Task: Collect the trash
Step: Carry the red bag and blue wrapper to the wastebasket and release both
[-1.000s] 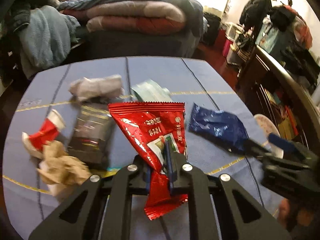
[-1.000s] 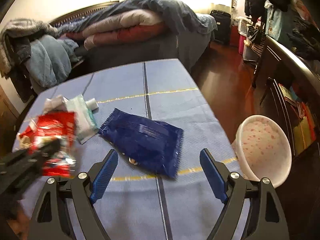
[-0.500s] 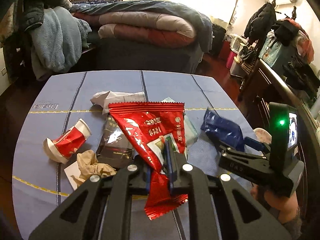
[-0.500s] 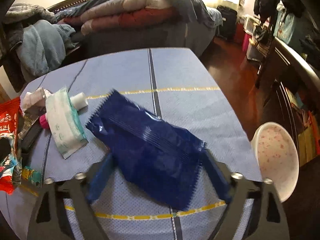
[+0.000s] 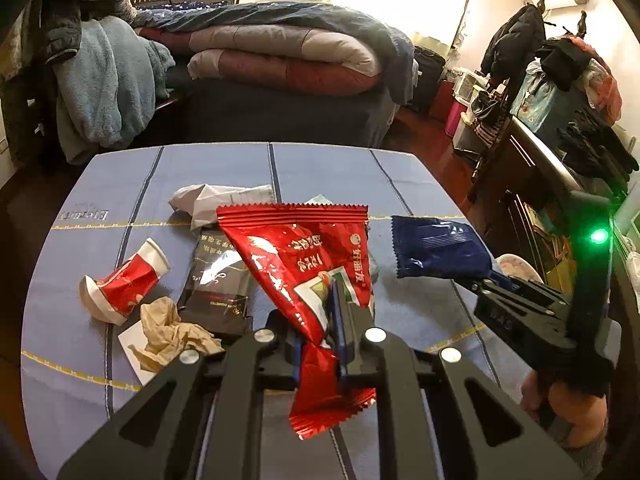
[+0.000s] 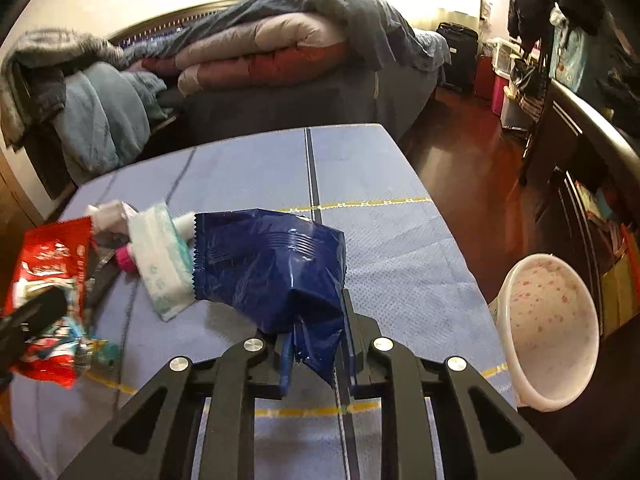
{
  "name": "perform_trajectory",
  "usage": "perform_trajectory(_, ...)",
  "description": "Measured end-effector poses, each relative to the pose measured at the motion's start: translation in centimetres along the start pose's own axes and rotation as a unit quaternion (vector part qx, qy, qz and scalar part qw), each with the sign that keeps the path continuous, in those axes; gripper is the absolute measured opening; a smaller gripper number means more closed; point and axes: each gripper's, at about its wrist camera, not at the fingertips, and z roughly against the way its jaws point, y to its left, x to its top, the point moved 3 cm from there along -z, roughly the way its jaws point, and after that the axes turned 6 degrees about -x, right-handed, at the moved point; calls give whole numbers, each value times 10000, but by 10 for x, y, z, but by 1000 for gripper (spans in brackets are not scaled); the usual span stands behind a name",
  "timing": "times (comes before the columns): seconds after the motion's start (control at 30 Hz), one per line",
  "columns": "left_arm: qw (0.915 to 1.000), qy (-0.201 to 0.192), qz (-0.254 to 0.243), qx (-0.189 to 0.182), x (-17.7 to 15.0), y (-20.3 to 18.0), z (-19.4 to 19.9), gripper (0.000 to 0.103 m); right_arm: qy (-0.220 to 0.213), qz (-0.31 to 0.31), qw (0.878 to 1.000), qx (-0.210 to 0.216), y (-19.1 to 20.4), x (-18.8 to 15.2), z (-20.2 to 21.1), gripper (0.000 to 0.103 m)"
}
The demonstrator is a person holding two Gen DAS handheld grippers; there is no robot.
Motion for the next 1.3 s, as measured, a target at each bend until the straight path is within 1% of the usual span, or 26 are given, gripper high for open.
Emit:
perform_trajectory(0.2,9999,-47,-110,-93,0,-14,5,14,-49,-185,9997,125,-12,-5,20,20)
perform_trajectory(0.33,9993,-48,-271,-247,2,-34,5,14,-102,-366,9992,154,-29,-10,35,20)
perform_trajectory(0.5,9973,-80,-603,-407,5,-73,3,14,-221,-639,9977,31,-63,-17,54,21)
perform_trajectory(0.77,9904,-100,-1160,-750,10,-142,-10,14,-394,-1147,9917,-421,-130,-29,75,21)
perform_trajectory(0.97,9794,52,-1630,-1193,7,-207,-34,14,-428,-1576,9828,-858,-184,-42,82,21)
perform_trajectory(1.13,9659,260,-2038,-1576,0,-264,-62,14,-354,-1937,9733,-1182,-229,-57,80,22)
perform_trajectory(1.2,9603,334,-2196,-1690,-4,-283,-75,14,-313,-2072,9691,-1304,-245,-61,77,22)
perform_trajectory(1.3,9540,510,-2311,-1842,-8,-306,-96,14,-224,-2276,9618,-1508,-269,-69,69,22)
